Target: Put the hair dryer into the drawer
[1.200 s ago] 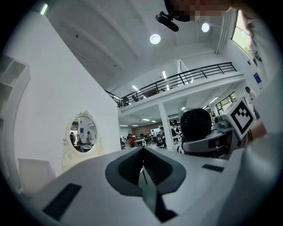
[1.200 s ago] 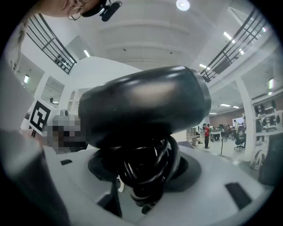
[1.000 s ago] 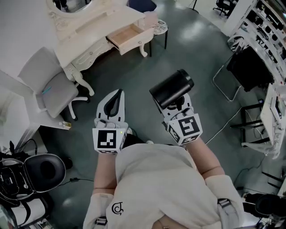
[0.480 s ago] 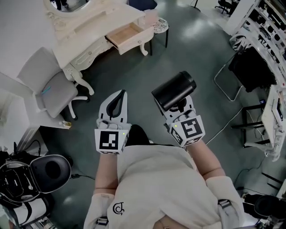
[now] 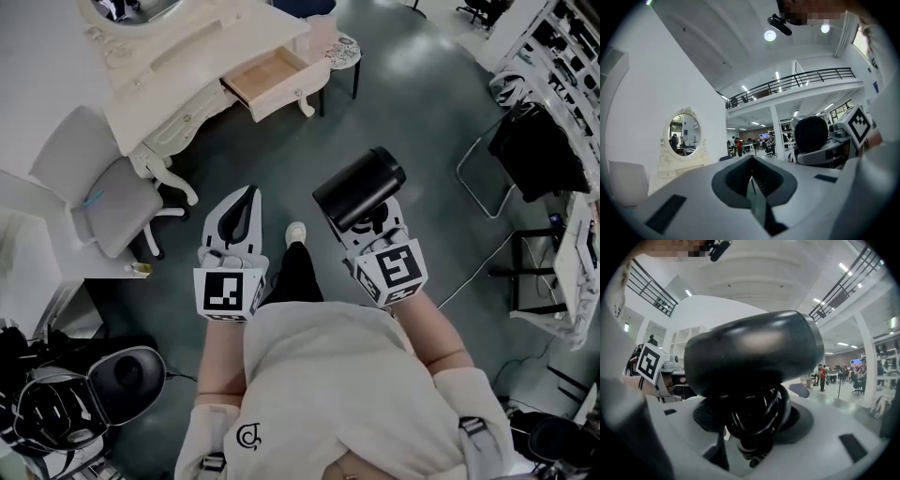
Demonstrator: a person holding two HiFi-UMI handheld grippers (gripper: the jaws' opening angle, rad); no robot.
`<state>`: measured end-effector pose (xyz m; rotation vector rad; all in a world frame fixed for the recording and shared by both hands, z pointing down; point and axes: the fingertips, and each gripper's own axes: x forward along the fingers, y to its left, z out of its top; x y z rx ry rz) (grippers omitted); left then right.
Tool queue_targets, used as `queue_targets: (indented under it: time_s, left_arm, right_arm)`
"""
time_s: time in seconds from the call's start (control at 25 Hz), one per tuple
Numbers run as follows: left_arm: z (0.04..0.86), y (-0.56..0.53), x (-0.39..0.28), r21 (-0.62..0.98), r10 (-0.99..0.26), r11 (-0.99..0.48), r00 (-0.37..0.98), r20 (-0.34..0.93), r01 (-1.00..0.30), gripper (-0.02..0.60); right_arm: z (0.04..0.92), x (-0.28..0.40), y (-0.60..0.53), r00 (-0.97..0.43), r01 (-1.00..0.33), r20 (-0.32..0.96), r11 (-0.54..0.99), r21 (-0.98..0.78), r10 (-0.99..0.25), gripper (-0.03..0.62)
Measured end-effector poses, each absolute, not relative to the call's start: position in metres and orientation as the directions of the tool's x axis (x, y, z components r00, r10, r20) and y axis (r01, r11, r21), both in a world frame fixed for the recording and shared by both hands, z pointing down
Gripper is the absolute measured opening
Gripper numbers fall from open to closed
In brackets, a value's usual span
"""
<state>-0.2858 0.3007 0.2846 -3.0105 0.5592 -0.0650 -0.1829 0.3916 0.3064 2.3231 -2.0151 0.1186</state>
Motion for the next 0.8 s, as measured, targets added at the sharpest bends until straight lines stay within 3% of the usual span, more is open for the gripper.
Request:
queue_targets:
  time_s: [0.8]
  left_arm:
    - [0.282, 0.011, -0.11, -0.066, -0.34, -0.939, 0.939, 0.047, -0.336, 0.014]
  right_arm:
    - [0.316, 0.0, 0.106, 0.188, -0.98, 0.181, -0.196, -0.029, -0.965, 0.256]
